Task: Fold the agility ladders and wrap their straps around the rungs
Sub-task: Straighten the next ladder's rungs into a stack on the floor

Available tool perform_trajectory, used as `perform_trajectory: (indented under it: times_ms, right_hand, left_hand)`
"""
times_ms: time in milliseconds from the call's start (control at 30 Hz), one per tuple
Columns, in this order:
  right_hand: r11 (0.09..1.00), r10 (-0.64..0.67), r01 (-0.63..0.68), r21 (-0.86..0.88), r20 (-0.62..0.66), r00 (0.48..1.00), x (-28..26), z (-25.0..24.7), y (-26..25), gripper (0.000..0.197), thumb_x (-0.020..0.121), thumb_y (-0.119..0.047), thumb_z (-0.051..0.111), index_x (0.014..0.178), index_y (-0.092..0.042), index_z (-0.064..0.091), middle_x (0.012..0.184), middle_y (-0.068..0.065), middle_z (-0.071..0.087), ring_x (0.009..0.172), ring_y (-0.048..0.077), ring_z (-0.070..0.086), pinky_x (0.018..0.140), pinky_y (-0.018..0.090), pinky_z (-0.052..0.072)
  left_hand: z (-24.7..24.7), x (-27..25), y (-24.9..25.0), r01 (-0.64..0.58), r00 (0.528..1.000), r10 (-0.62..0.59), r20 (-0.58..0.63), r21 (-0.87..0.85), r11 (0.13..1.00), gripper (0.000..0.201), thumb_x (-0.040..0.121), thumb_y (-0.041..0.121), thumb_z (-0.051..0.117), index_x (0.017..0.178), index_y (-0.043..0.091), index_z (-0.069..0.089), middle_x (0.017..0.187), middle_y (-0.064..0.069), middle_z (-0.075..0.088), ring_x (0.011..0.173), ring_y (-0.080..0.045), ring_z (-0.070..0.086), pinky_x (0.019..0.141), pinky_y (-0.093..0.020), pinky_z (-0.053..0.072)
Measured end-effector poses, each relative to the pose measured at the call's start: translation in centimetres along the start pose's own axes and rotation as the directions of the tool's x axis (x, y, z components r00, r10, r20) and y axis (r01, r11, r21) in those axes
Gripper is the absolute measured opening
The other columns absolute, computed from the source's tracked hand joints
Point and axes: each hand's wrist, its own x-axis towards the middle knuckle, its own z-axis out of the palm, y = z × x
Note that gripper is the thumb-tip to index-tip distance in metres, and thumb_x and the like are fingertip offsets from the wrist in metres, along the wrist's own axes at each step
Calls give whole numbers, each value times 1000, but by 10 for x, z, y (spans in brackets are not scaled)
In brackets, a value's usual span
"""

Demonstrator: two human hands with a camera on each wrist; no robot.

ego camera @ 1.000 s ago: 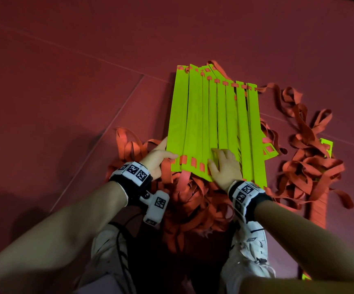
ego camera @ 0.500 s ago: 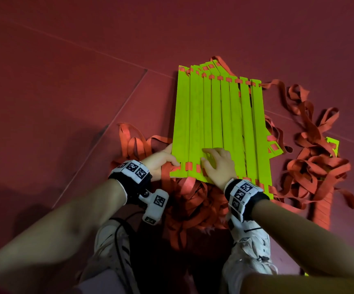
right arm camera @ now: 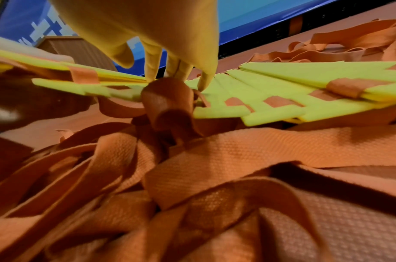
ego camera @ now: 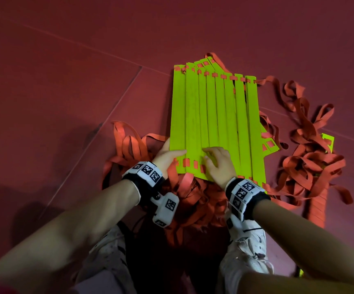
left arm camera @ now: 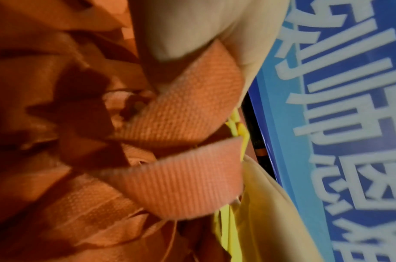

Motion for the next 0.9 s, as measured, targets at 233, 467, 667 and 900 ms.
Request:
perform_trajectory:
  times_ms: [233,467,667,900]
  right_hand:
    - [1000,5,-4,-19,56,998,-11,-4,15,51,86,-33,37,124,-7,59,123,14,57,121,30,44,99,32,31]
    - [1000,15,-14,-18,61,998,-14,-4,21,45,93,-29,41,129,-5,54,125,16,56,123,31,42,99,31,31]
    - [999,10,-9,-32,34,999,-15,-7,24,38,98,-19,44,131,-2,52,127,17,55,125,31,41,100,30,29]
    - [993,49,-51,-102,-27,998,-14,-10,27,38,96,-19,50,132,-5,51,130,17,52,127,33,40,103,38,32]
  left_hand:
    - [12,1,-8,-157,985,166,-55,142,977,90,83,-20,44,154,29,20,152,-1,36,130,-20,47,106,-25,38]
    - [16,5,-3,-122,962,185,-203,288,950,74,97,-1,43,156,26,6,134,13,39,81,1,48,58,0,34]
    - [23,4,-5,-11,958,165,-234,544,839,86,90,-7,35,154,38,-2,122,-20,58,48,-17,38,39,-25,30]
    - [32,11,-16,56,956,167,-243,705,707,91,92,39,61,155,27,-3,131,-21,55,94,-34,63,70,-32,46]
